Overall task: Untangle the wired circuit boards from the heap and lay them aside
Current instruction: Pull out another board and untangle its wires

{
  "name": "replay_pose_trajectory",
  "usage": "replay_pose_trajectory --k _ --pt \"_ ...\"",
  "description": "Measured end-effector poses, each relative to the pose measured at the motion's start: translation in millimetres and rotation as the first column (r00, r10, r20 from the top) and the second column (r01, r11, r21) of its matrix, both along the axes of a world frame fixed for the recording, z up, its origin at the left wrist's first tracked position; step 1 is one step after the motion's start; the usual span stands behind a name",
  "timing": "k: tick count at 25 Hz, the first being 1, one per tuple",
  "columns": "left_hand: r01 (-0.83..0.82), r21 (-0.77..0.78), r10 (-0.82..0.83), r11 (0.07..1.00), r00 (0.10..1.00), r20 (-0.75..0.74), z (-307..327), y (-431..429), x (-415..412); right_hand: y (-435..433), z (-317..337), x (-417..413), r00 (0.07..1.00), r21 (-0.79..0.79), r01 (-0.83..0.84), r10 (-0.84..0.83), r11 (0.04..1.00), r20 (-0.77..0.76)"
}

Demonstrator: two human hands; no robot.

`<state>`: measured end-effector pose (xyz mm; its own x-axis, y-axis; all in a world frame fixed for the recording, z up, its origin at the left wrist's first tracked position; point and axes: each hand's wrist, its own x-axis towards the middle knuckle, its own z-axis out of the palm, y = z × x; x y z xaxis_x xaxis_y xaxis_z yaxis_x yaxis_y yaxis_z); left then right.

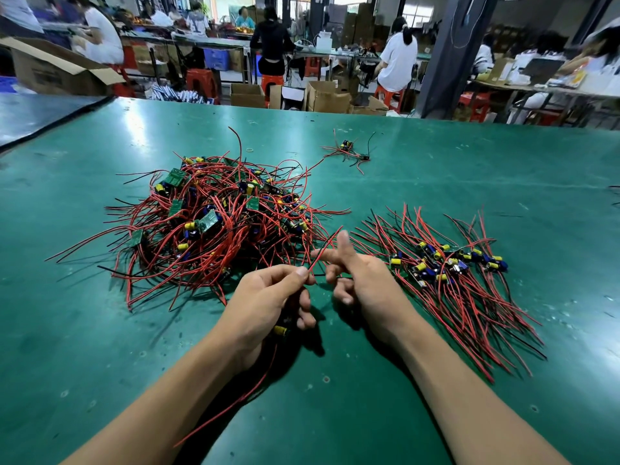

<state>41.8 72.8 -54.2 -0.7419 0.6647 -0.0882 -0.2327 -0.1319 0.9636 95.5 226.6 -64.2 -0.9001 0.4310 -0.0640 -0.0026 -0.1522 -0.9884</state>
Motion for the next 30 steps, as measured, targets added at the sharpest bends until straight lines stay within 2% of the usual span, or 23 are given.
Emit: replay_pose_trajectory --k 2,4,8,12,16,20,23,25,28,30 --pt "0.012 -0.008 -0.012 1.0 1.0 0.002 -0.2 -0.2 1.1 -5.5 -2.4 0.4 0.998 0.028 -0.064 0.065 0.998 -0.022" --pt "0.027 -0.029 -0.027 0.999 0.999 -0.023 -1.0 0.4 1.9 -7.2 -5.2 2.7 0.997 0.063 -0.054 0.058 0.997 -0.056" --pt "0.046 -0.079 -0.053 0.996 0.995 -0.085 -2.7 -0.2 0.5 -3.9 -9.1 1.9 0.994 0.116 0.046 -0.034 0.992 -0.1" --pt "0.085 -0.109 -0.094 0.99 0.992 -0.081 -2.6 -1.2 -2.9 -3.9 -8.1 -0.4 0.987 0.121 0.124 -0.109 0.985 -0.12" --pt "0.099 -0.111 -0.108 0.989 0.991 -0.077 -3.8 -1.1 -3.5 1.3 -6.2 3.0 0.964 0.288 0.246 -0.203 0.926 -0.171" --pt "0.083 -0.111 -0.097 0.99 0.988 -0.117 -5.0 -0.6 -2.6 -0.5 -4.4 3.7 0.986 0.295 0.164 -0.156 0.941 -0.051" --pt "0.076 -0.122 -0.093 0.99 0.986 -0.136 -6.9 0.3 -1.6 3.8 -4.7 4.7 0.986 0.355 0.165 -0.163 0.92 -0.035" --pt "0.078 -0.126 -0.096 0.989 0.985 -0.143 -7.9 1.1 -1.0 5.1 -3.4 5.8 0.984 0.299 0.178 -0.175 0.938 -0.037" --pt "0.078 -0.122 -0.094 0.99 0.986 -0.137 -8.6 0.7 -1.3 5.6 -1.3 6.3 0.985 0.089 0.175 -0.175 0.981 -0.009" --pt "0.083 -0.116 -0.097 0.99 0.987 -0.126 -8.6 0.6 -2.0 5.8 0.1 6.4 0.988 0.001 0.154 -0.154 0.988 0.013"
